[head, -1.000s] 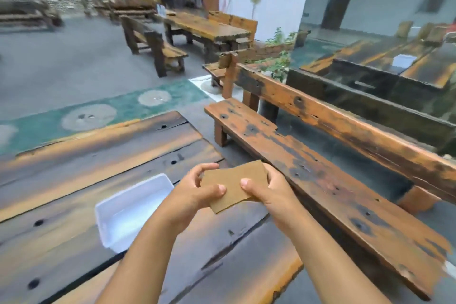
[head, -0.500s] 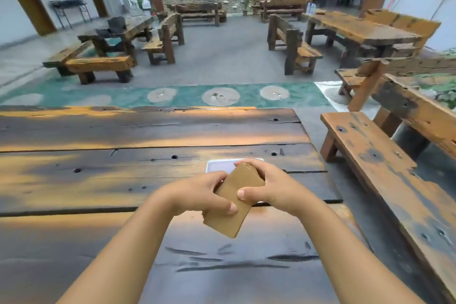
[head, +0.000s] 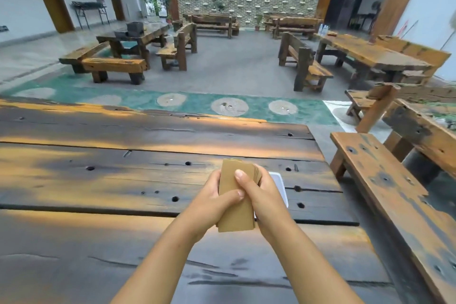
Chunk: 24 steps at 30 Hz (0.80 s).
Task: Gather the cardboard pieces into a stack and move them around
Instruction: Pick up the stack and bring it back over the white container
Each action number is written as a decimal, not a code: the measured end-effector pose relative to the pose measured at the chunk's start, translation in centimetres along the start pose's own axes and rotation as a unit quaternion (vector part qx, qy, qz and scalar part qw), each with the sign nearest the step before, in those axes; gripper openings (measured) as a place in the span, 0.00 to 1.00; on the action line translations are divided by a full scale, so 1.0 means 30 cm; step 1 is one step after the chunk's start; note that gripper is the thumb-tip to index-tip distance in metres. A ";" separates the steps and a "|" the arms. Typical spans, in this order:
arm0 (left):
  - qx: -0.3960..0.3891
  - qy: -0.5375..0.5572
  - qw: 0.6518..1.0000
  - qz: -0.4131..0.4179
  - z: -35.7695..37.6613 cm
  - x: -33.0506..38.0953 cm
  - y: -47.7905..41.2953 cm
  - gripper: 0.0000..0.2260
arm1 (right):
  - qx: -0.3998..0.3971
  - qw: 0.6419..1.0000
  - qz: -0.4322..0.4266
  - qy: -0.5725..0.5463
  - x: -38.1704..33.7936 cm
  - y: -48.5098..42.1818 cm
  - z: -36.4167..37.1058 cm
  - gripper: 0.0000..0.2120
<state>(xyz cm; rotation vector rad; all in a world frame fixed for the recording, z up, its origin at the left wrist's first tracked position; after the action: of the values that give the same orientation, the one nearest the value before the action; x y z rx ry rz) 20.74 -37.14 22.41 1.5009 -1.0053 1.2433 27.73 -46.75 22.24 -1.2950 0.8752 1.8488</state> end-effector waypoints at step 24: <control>0.051 0.044 0.998 -0.008 0.059 -0.023 -0.080 0.21 | 0.044 0.998 0.040 -0.033 0.032 -0.034 -0.020 0.16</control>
<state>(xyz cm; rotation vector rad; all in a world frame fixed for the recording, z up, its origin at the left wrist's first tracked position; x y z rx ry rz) 23.36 -38.22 21.27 1.5160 -0.8821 1.3536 28.63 -46.56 21.01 -1.1538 0.9758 1.8812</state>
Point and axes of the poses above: each hand's wrist, its own y-axis away from the middle knuckle, its own z-axis out of the palm, x = y × z, the point moved 7 cm from there along -y, towards the middle knuckle, and after that the axes turned 7 degrees about -y, right-handed, at the moved point
